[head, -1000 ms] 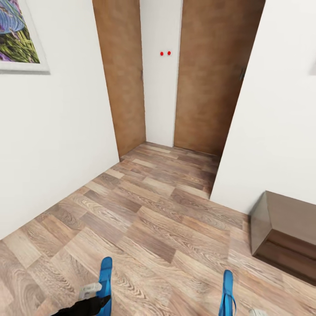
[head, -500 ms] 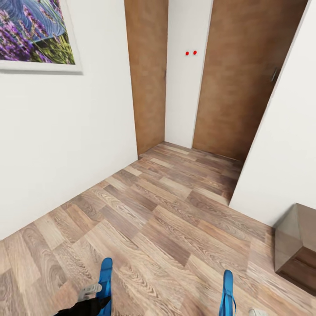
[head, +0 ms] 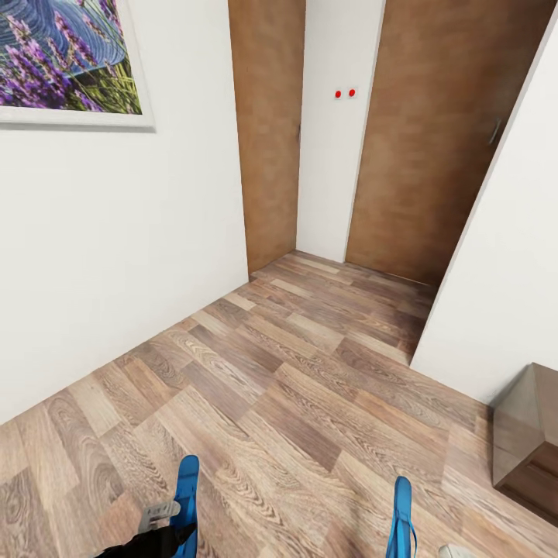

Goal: In the bedroom, move the book from the bed onto either nightstand, and place the two sandals side by side next to the bed.

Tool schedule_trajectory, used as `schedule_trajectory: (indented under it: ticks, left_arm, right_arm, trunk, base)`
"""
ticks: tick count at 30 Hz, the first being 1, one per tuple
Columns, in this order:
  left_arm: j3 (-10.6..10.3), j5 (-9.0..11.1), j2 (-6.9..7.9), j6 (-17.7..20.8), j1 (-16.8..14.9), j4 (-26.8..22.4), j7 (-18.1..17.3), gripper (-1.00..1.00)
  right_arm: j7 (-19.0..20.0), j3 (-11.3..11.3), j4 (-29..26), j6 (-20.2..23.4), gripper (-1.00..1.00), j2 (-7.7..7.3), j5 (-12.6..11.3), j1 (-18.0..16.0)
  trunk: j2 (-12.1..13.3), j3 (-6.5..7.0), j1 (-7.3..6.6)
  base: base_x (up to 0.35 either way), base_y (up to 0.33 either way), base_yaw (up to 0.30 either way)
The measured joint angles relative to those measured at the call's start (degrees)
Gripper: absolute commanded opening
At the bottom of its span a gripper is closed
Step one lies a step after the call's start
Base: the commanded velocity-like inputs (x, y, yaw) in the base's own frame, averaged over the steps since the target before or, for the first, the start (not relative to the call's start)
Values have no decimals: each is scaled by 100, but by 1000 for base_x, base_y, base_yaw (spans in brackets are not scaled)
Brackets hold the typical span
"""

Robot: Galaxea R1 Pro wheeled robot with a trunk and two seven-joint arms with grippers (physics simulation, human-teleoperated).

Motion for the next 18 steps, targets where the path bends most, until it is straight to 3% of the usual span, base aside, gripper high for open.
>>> schedule_trajectory:
  ticks: [9, 18]
  left_arm:
    - [2, 0, 0, 0, 0, -3, 0, -100]
    - [-3, 0, -1, 0, 5, 0, -1, -100]
  right_arm:
    - [6, 0, 1, 0, -100, 3, 4, 0]
    - [36, 0, -3, 0, -100, -1, 5, -1]
  trunk:
    - [0, 2, 0]
    - [0, 2, 0]
  base:
    - [0, 0, 2]
    - [0, 0, 92]
